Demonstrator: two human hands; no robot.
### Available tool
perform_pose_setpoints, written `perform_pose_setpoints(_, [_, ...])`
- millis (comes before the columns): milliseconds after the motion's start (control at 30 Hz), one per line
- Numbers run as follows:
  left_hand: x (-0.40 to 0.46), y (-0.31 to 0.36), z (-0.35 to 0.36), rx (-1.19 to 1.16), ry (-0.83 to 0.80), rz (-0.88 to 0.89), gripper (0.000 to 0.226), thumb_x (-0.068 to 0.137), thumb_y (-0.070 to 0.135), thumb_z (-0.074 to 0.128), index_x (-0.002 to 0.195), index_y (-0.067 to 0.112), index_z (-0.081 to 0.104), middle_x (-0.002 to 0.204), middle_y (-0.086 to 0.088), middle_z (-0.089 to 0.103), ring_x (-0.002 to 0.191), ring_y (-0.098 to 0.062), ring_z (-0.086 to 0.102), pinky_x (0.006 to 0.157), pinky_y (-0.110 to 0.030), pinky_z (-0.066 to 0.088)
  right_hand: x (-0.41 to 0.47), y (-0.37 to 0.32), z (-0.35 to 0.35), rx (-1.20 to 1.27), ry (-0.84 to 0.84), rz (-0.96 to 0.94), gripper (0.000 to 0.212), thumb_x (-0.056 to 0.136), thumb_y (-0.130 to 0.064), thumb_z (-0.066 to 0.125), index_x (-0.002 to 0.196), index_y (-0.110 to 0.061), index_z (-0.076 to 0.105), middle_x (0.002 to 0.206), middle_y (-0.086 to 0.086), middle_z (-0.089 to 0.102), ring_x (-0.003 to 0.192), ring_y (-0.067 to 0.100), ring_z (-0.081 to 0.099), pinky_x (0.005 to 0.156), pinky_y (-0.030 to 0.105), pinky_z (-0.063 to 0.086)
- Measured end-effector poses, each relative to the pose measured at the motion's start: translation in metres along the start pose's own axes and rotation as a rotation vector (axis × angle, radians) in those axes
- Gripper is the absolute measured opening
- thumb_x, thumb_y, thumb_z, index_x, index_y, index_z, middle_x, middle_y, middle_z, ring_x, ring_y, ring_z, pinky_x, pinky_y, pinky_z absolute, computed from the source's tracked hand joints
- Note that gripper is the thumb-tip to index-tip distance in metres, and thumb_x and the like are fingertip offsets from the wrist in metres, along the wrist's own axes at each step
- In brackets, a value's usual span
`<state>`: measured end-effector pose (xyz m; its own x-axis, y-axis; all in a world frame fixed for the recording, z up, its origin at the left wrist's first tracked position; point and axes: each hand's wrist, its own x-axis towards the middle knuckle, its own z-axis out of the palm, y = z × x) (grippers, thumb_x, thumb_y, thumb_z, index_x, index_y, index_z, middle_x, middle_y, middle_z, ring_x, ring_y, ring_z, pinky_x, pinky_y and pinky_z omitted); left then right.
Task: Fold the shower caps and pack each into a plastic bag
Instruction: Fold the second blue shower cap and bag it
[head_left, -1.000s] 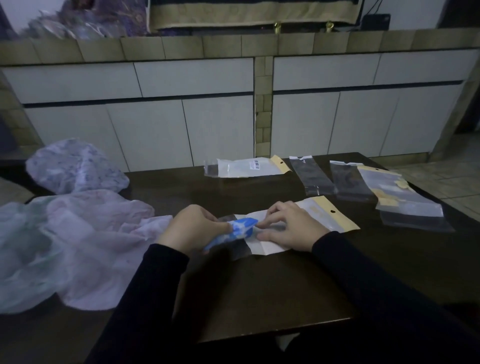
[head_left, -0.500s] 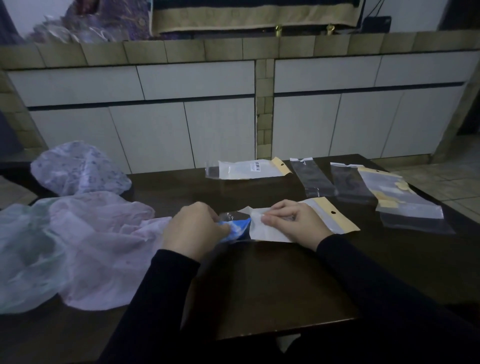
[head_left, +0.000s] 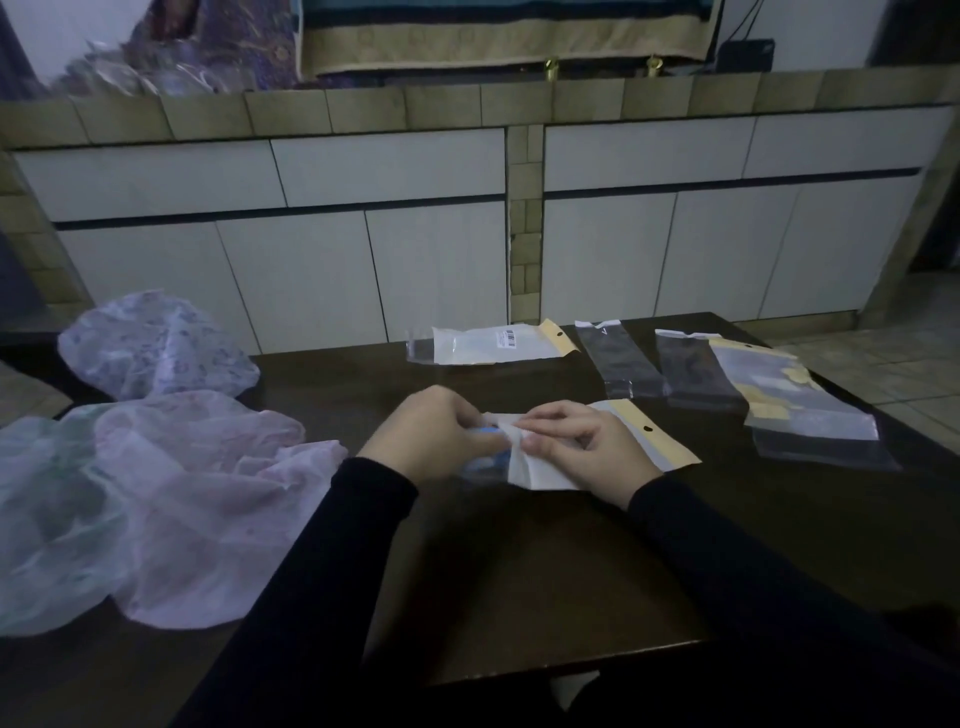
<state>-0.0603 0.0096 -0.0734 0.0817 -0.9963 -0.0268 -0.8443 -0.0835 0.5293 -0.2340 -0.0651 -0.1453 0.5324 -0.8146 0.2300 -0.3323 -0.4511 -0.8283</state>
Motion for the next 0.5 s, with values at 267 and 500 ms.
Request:
perform_pose_setpoints(267, [-0.001,-0.035,-0.003,-0.457,-0.107,-0.054,0.033,0.085,0.010,0.068,0.111,0.029,0.060,0.109,0.005,0.063,0.099,-0.009,0.061,0.080,-0.022,0.051,-0.006,0.000,-0.001,-0.128,0.035,0.035,0.029,0.088,-0.035,0.063,0.117,-0.034,0.064,0.116,-0.017,0.055,0.108,0.000,0.048,0.083,0.013,0.037])
perform_pose_setpoints(500, [0.008,-0.032,0.044,-0.867,0.195,-0.173,0.027,0.071,0.012,0.080,0.090,0.027,0.068,0.101,-0.011,0.067,0.090,-0.028,0.068,0.067,-0.042,0.059,-0.010,-0.006,0.004,-0.141,0.096,-0.063,0.027,0.085,-0.035,0.067,0.111,-0.030,0.069,0.110,-0.019,0.059,0.105,-0.002,0.052,0.089,0.019,0.044])
